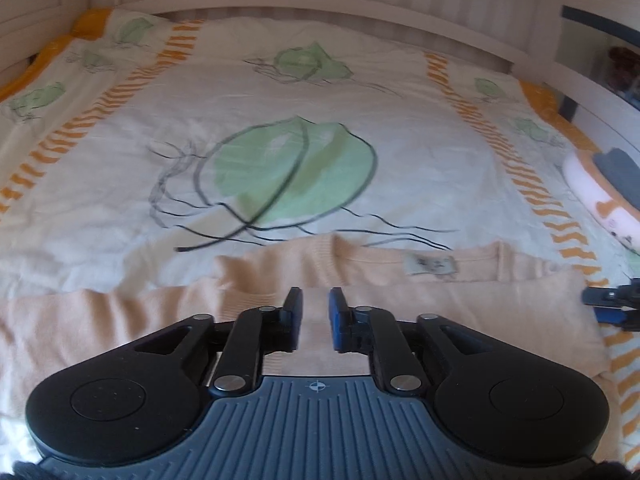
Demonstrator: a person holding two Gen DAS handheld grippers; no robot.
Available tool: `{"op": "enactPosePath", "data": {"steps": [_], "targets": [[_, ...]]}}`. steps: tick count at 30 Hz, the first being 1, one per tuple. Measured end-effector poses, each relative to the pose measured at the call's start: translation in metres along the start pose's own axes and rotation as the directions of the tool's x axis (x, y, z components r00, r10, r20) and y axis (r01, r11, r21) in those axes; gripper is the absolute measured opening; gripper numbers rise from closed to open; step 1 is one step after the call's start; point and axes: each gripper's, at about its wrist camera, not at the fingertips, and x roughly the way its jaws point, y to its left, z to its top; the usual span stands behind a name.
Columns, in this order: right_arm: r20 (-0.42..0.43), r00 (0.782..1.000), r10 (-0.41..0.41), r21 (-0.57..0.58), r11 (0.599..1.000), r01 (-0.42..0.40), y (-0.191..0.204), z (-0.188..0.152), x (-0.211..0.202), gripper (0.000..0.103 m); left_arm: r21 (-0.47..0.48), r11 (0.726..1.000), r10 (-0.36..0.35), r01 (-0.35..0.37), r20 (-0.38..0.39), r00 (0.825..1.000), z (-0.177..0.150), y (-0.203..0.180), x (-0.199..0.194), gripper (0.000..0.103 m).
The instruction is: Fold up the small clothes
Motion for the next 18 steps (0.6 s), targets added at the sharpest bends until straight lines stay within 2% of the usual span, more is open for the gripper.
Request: {"op": "enactPosePath", "data": {"steps": [5,9,11,14,15,16,18], "targets": [[0.014,1.0,0.022,0.016,1.0,-0.022,-0.003,-0.002,0.003,0.063,0.07,0.994,-0.076,0.081,-0.065,0.995,-0.005,-0.039,0.024,0.021],[0.014,0.998,0.068,0.111,0.991,-0.069,-0.015,-0.001,0.004,0.06,0.129,0.978,-0.153,0.165,-0.095,0.984,-0.008,-0.078,0.035,0.021],[0.018,0.996,0.09,0.151,0.984,-0.092,-0.021,0.0,0.005,0.055,0.166,0.964,-0.189,0.206,-0.11,0.976,-0.009,-0.099,0.04,0.021],[0.017,0.994,0.106,0.185,0.977,-0.108,-0.026,-0.001,0.007,0.041,0.209,0.941,-0.241,0.266,-0.137,0.961,-0.013,-0.128,0.051,0.021],[0.02,0.994,0.105,0.188,0.976,-0.107,-0.026,-0.002,0.007,0.022,0.213,0.938,-0.246,0.275,-0.153,0.957,-0.014,-0.135,0.056,0.021],[0.027,0.995,0.098,0.188,0.977,-0.101,-0.025,-0.002,0.006,0.015,0.215,0.936,-0.245,0.279,-0.17,0.954,-0.016,-0.141,0.06,0.021],[0.051,0.995,0.084,0.152,0.984,-0.091,-0.019,-0.001,0.0,0.014,0.223,0.935,-0.235,0.276,-0.192,0.953,-0.022,-0.15,0.069,0.022]]}}
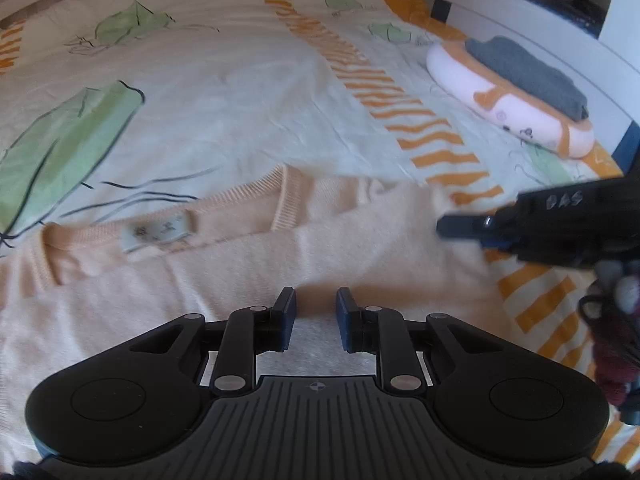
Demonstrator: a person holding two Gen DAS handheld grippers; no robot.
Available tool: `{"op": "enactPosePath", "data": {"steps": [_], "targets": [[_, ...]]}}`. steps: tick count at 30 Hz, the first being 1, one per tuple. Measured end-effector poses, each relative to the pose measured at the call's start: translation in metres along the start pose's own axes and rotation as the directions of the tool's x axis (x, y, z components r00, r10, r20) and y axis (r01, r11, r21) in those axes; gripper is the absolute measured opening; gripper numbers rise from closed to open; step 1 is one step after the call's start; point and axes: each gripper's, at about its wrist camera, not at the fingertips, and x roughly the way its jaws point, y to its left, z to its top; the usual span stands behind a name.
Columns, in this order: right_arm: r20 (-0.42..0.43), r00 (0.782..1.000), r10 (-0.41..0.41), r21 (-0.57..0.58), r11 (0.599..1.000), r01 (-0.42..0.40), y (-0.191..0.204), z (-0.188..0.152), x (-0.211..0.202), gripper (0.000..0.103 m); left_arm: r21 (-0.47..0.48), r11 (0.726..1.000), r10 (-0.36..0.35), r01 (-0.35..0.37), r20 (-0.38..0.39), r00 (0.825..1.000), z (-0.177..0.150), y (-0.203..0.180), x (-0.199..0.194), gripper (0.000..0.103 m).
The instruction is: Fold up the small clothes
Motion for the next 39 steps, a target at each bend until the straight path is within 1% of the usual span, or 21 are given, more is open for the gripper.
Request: {"op": "enactPosePath", "data": {"steps": [2,3,5,6,7,8,9,11,12,13,15,19,22,23,26,28,30,34,35,37,39], "targets": [[0.071,0.997,-0.014,-0.113,0.993,0.022,0.019,0.003,-0.016,0.012,0.007,1.0,0.016,-0.016,0.007,1.0,-0.002,-0.004,0.004,0.024],[0.11,0.994,-0.024,-0.172,0.984,0.043,0.03,0.003,-0.024,0.009,0.005,1.0,0.018,-0.018,0.009,1.0,-0.002,-0.005,0.004,0.025],[0.209,0.977,-0.047,-0.301,0.947,0.109,0.051,0.001,-0.041,0.006,-0.003,1.0,0.016,-0.016,0.009,1.0,-0.002,-0.005,0.005,0.028],[0.238,0.969,-0.07,-0.341,0.928,0.151,0.057,0.0,-0.044,0.006,-0.002,1.0,0.017,-0.017,0.01,1.0,-0.001,-0.006,0.006,0.028],[0.242,0.965,-0.101,-0.358,0.915,0.185,0.058,0.001,-0.044,0.006,0.002,1.0,0.019,-0.019,0.01,1.0,-0.002,-0.006,0.007,0.028],[0.222,0.968,-0.113,-0.346,0.919,0.187,0.055,0.003,-0.041,0.009,0.007,1.0,0.021,-0.022,0.011,1.0,-0.002,-0.007,0.007,0.029],[0.183,0.977,-0.112,-0.31,0.936,0.165,0.048,0.005,-0.036,0.016,0.01,1.0,0.023,-0.023,0.011,1.0,-0.001,-0.008,0.007,0.029],[0.126,0.985,-0.114,-0.216,0.966,0.139,0.033,0.008,-0.027,0.017,0.011,1.0,0.021,-0.021,0.011,1.0,-0.001,-0.007,0.006,0.029],[0.099,0.987,-0.123,-0.188,0.972,0.14,0.027,0.008,-0.023,0.021,0.007,1.0,0.019,-0.019,0.011,1.0,-0.001,-0.007,0.006,0.029],[0.082,0.987,-0.136,-0.171,0.974,0.148,0.023,0.008,-0.018,0.036,0.004,1.0,0.017,-0.017,0.01,1.0,-0.001,-0.006,0.006,0.029],[0.058,0.986,-0.158,-0.146,0.975,0.165,0.015,0.006,-0.012,0.051,-0.003,1.0,0.015,-0.015,0.011,1.0,-0.002,-0.005,0.006,0.029],[0.002,0.992,-0.125,-0.127,0.984,0.124,0.011,-0.001,-0.003,0.051,0.003,1.0,0.019,-0.019,0.008,1.0,-0.003,-0.006,0.007,0.029],[-0.038,0.999,0.029,-0.11,0.993,-0.033,0.017,-0.004,-0.003,0.051,-0.015,1.0,0.008,-0.008,0.005,1.0,-0.002,-0.002,0.008,0.03],[-0.056,0.995,0.078,-0.124,0.989,-0.085,0.025,-0.005,-0.004,0.051,-0.023,1.0,0.002,-0.002,0.004,1.0,-0.002,-0.001,0.008,0.03],[-0.101,0.98,0.169,-0.159,0.97,-0.184,0.036,-0.008,-0.002,0.051,-0.048,0.999,-0.019,0.019,0.005,1.0,-0.002,0.005,0.008,0.03],[-0.062,0.983,0.172,-0.176,0.968,-0.181,0.04,-0.007,-0.006,0.051,-0.078,0.996,-0.03,0.031,0.016,0.999,-0.002,0.01,0.003,0.03],[-0.014,0.989,0.147,-0.187,0.971,-0.147,0.038,-0.003,-0.013,0.051,-0.112,0.993,-0.029,0.031,0.025,0.999,-0.004,0.018,-0.004,0.029],[0.058,0.994,0.092,-0.135,0.987,-0.083,0.026,0.004,-0.02,0.053,-0.148,0.988,-0.027,0.03,0.021,0.999,-0.014,0.038,-0.024,0.03],[0.072,0.995,0.074,-0.122,0.99,-0.065,0.023,0.005,-0.02,0.054,-0.15,0.988,-0.016,0.018,0.014,1.0,-0.018,0.044,-0.031,0.03],[0.089,0.995,0.039,-0.1,0.995,-0.03,0.016,0.007,-0.02,0.064,-0.148,0.989,-0.001,0.0,-0.003,1.0,-0.027,0.056,-0.042,0.03],[0.094,0.995,0.03,-0.072,0.997,-0.023,0.01,0.006,-0.018,0.068,-0.152,0.988,0.012,-0.015,-0.023,1.0,-0.035,0.072,-0.052,0.03]]}}
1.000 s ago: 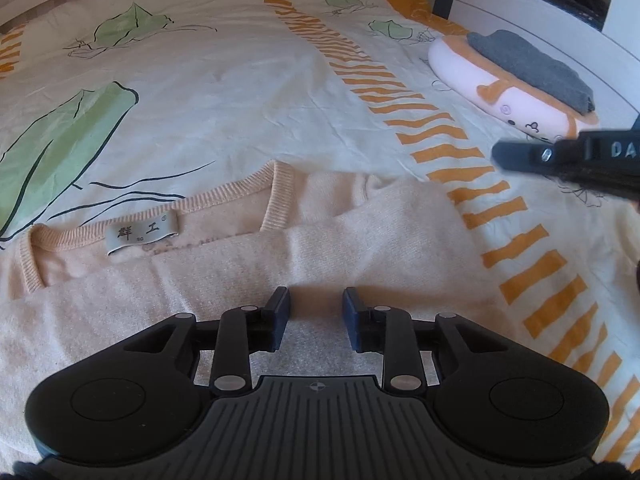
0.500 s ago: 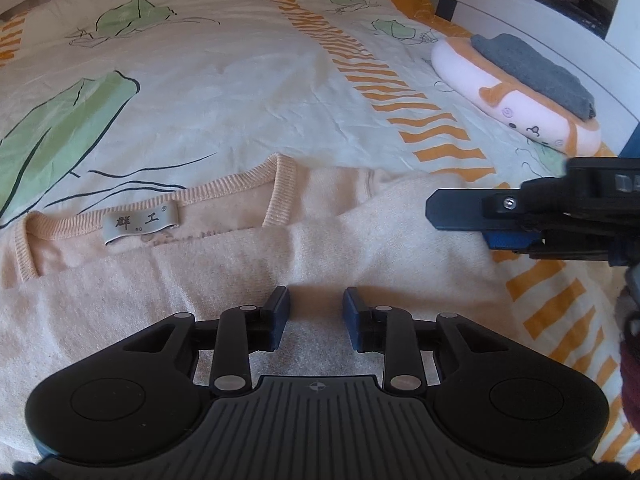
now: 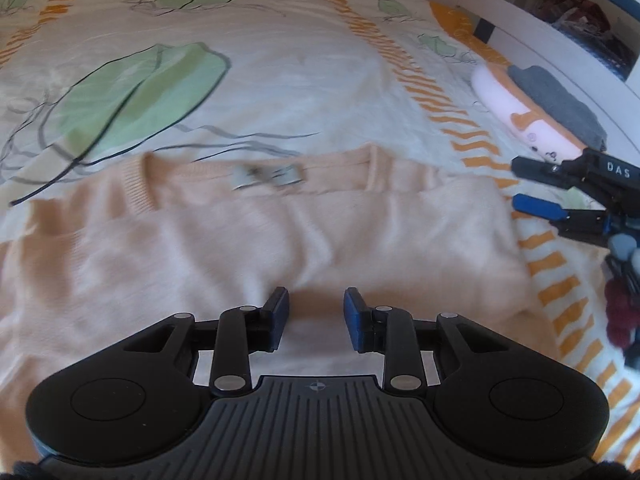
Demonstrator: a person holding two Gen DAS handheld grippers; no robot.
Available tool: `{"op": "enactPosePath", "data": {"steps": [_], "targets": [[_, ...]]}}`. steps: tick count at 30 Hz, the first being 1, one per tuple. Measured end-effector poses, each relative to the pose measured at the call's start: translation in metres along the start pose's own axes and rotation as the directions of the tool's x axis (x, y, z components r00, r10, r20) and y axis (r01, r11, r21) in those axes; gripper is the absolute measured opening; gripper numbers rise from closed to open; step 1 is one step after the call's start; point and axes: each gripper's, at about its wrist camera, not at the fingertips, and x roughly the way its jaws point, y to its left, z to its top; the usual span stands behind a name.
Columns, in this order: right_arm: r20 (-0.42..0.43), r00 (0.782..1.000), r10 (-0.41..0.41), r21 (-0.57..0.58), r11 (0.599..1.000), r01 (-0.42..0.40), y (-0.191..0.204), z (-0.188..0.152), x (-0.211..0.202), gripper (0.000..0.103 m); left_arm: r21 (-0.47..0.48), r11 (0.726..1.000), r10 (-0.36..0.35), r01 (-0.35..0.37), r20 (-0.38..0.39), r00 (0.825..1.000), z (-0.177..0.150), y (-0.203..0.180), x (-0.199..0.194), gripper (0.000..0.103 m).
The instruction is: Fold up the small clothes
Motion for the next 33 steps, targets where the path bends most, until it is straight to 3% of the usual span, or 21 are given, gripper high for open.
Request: {"op": "enactPosePath", "data": {"steps": [6,12,14,15,16,18,20,24,26,29,33], "targets": [[-0.019,1.0,0.003,0.115,0.993,-0.001,-0.024,-0.005,0.011,0.069,-0.063,0.998,0.026,-0.026,-0.01,1.0,-0.011,0.044,-0.01,0.03],[-0.044,0.996,0.073,0.181,0.981,-0.064,-0.034,-0.001,0.025,0.069,-0.114,0.993,-0.004,-0.001,-0.039,0.999,-0.004,0.052,-0.006,0.03],[-0.053,0.994,0.093,0.202,0.976,-0.08,-0.036,0.0,0.03,0.06,-0.131,0.991,-0.009,0.003,-0.042,0.999,-0.004,0.054,-0.005,0.03],[-0.062,0.993,0.098,0.189,0.978,-0.085,-0.034,0.0,0.032,0.028,-0.142,0.99,-0.015,0.008,-0.043,0.999,-0.006,0.057,-0.006,0.03],[-0.067,0.994,0.083,0.147,0.986,-0.073,-0.028,-0.002,0.032,0.016,-0.151,0.988,-0.019,0.013,-0.043,0.999,-0.006,0.058,-0.006,0.03],[-0.057,0.998,0.019,-0.002,1.0,-0.019,-0.007,-0.006,0.028,0.016,-0.177,0.984,-0.028,0.02,-0.045,0.999,-0.006,0.062,-0.006,0.03],[-0.031,0.999,-0.007,-0.159,0.987,0.002,0.019,-0.013,0.021,0.015,-0.203,0.979,-0.032,0.021,-0.05,0.998,-0.005,0.064,-0.004,0.03],[0.009,1.0,-0.013,-0.425,0.905,0.015,0.064,-0.028,0.011,0.014,-0.213,0.977,-0.029,0.017,-0.051,0.998,-0.003,0.063,-0.002,0.03],[0.073,0.995,-0.072,-0.509,0.855,0.1,0.077,-0.033,0.006,0.014,-0.212,0.977,-0.027,0.016,-0.049,0.998,-0.004,0.063,-0.003,0.03],[0.139,0.967,-0.213,-0.515,0.819,0.254,0.07,-0.028,0.006,0.012,-0.209,0.978,-0.025,0.014,-0.05,0.998,-0.003,0.062,-0.003,0.03],[0.101,0.939,-0.329,-0.474,0.814,0.336,0.048,-0.021,0.019,0.012,-0.195,0.981,-0.019,0.009,-0.051,0.999,-0.003,0.059,-0.003,0.03]]}}
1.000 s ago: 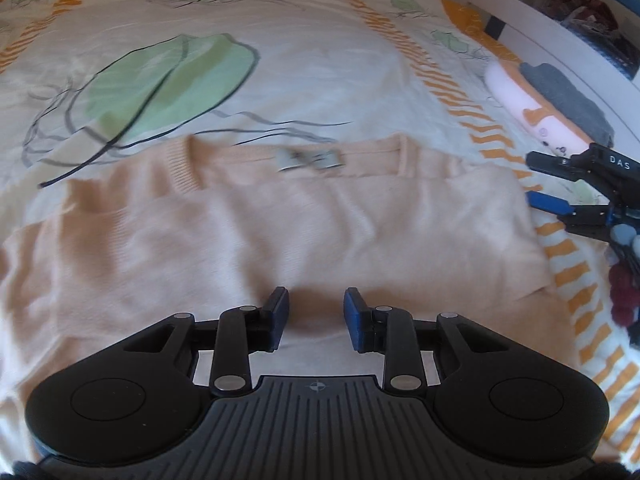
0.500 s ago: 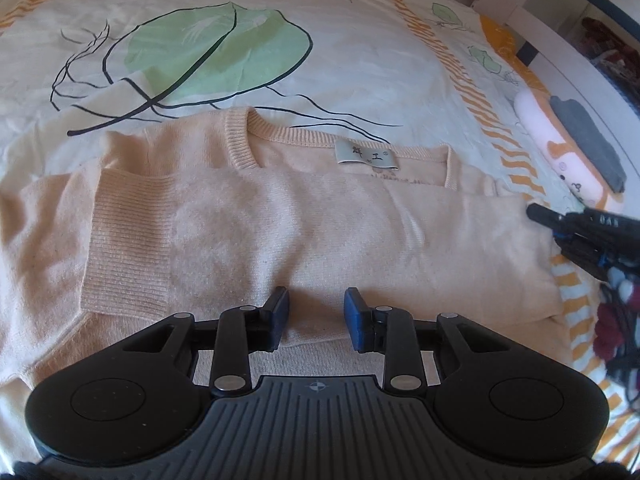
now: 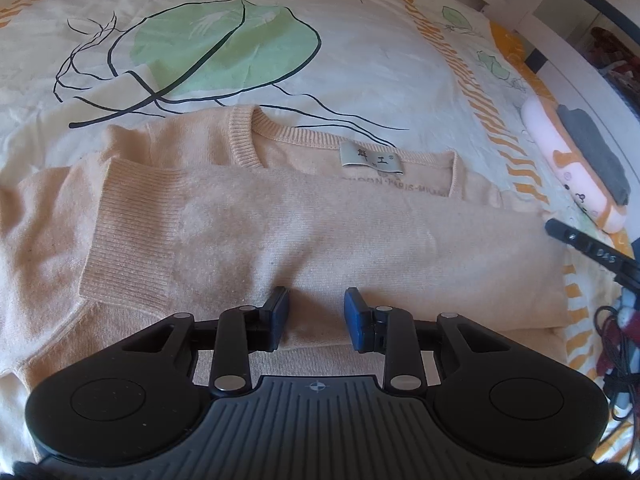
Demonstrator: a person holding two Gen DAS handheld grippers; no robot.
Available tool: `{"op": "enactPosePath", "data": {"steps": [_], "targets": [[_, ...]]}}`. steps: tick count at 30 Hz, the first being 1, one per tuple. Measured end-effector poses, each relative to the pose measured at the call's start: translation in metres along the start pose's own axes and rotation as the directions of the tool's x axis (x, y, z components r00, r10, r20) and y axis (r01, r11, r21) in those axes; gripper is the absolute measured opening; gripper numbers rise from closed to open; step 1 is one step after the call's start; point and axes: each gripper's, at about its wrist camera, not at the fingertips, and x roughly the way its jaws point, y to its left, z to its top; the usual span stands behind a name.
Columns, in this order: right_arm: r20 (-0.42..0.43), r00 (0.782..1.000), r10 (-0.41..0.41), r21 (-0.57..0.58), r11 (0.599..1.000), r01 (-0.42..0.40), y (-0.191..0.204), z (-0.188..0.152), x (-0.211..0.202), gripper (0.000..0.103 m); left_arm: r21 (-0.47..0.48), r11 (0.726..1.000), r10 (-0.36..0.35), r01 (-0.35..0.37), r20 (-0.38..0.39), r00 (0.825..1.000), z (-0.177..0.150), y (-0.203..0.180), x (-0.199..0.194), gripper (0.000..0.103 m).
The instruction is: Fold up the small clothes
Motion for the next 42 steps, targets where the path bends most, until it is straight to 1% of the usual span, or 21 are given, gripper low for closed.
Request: {"op": "enactPosePath", "data": {"steps": [3,7,10,13,14,16,18,19,20,21,23,25,29,30,31,33,35,37,39,41,42], "targets": [[-0.047,0.999,-0.013,-0.025,1.0,0.012,0.005,-0.006,0.017,0.012,0.003,1.0,0.0,0.0,0.001,1.0,0.0,0.0,0.0,0.03],[-0.045,0.998,-0.045,-0.049,0.998,0.043,0.006,-0.01,0.025,0.012,-0.005,1.0,-0.004,0.004,-0.001,1.0,0.0,0.001,-0.001,0.03],[-0.039,0.997,-0.066,-0.026,0.998,0.065,0.001,-0.007,0.017,0.012,-0.01,1.0,-0.004,0.003,-0.005,1.0,0.001,0.0,-0.003,0.03],[-0.021,0.998,-0.06,0.024,0.998,0.061,-0.007,-0.005,0.004,0.012,-0.015,1.0,-0.005,0.005,-0.008,1.0,0.002,0.0,-0.005,0.03],[-0.016,0.997,-0.075,0.037,0.996,0.075,-0.01,-0.005,0.001,0.012,-0.013,1.0,-0.005,0.005,-0.01,1.0,0.002,0.0,-0.005,0.031],[-0.007,0.997,-0.072,0.073,0.995,0.072,-0.017,-0.005,-0.004,0.014,-0.015,1.0,-0.005,0.005,-0.011,1.0,0.002,0.0,-0.005,0.031],[0.014,1.0,-0.009,0.139,0.99,0.007,-0.024,-0.005,-0.01,0.026,-0.015,1.0,-0.005,0.005,-0.014,1.0,0.002,0.0,-0.006,0.031],[0.006,1.0,0.012,0.15,0.989,-0.013,-0.023,-0.004,-0.012,0.036,-0.014,1.0,-0.005,0.004,-0.016,1.0,0.003,0.0,-0.006,0.031],[-0.008,1.0,0.022,0.137,0.99,-0.021,-0.02,-0.004,-0.013,0.042,-0.013,1.0,-0.004,0.004,-0.018,1.0,0.003,0.0,-0.006,0.031],[-0.019,1.0,0.018,0.109,0.994,-0.016,-0.014,-0.005,-0.015,0.051,-0.013,1.0,-0.005,0.004,-0.02,1.0,0.003,0.0,-0.005,0.031],[-0.045,0.999,0.004,0.041,0.999,-0.002,0.0,-0.009,-0.019,0.058,-0.012,1.0,-0.006,0.006,-0.021,1.0,0.003,0.001,-0.005,0.031],[-0.068,0.997,0.02,0.008,1.0,-0.02,0.01,-0.013,-0.024,0.075,-0.015,1.0,-0.01,0.009,-0.023,1.0,0.003,0.002,-0.004,0.031],[-0.078,0.995,0.056,-0.073,0.995,-0.061,0.036,-0.026,-0.048,0.087,-0.039,0.999,-0.023,0.022,-0.024,0.999,0.003,0.006,-0.005,0.03],[-0.08,0.995,0.062,-0.107,0.992,-0.07,0.045,-0.031,-0.055,0.093,-0.044,0.999,-0.025,0.024,-0.025,0.999,0.003,0.007,-0.005,0.03],[-0.084,0.995,0.062,-0.139,0.988,-0.073,0.052,-0.036,-0.059,0.097,-0.049,0.999,-0.026,0.025,-0.026,0.999,0.003,0.007,-0.004,0.03],[-0.101,0.995,0.025,-0.228,0.973,-0.048,0.068,-0.048,-0.061,0.097,-0.051,0.998,-0.025,0.024,-0.027,0.999,0.003,0.007,-0.004,0.031],[-0.113,0.993,-0.032,-0.326,0.945,-0.007,0.082,-0.057,-0.053,0.097,-0.043,0.999,-0.022,0.021,-0.026,0.999,0.003,0.006,-0.004,0.031],[-0.087,0.993,-0.078,-0.391,0.92,0.038,0.088,-0.06,-0.043,0.097,-0.035,0.999,-0.018,0.017,-0.026,1.0,0.002,0.005,-0.004,0.031],[-0.067,0.987,-0.149,-0.411,0.905,0.109,0.087,-0.059,-0.033,0.096,-0.019,1.0,-0.012,0.011,-0.026,1.0,0.002,0.004,-0.004,0.031],[-0.054,0.965,-0.258,-0.38,0.899,0.219,0.072,-0.057,-0.026,0.096,-0.015,1.0,-0.007,0.007,-0.028,1.0,0.001,0.003,-0.005,0.03],[-0.061,0.958,-0.281,-0.35,0.905,0.243,0.063,-0.055,-0.025,0.096,-0.011,1.0,-0.006,0.005,-0.028,1.0,0.001,0.003,-0.005,0.03]]}}
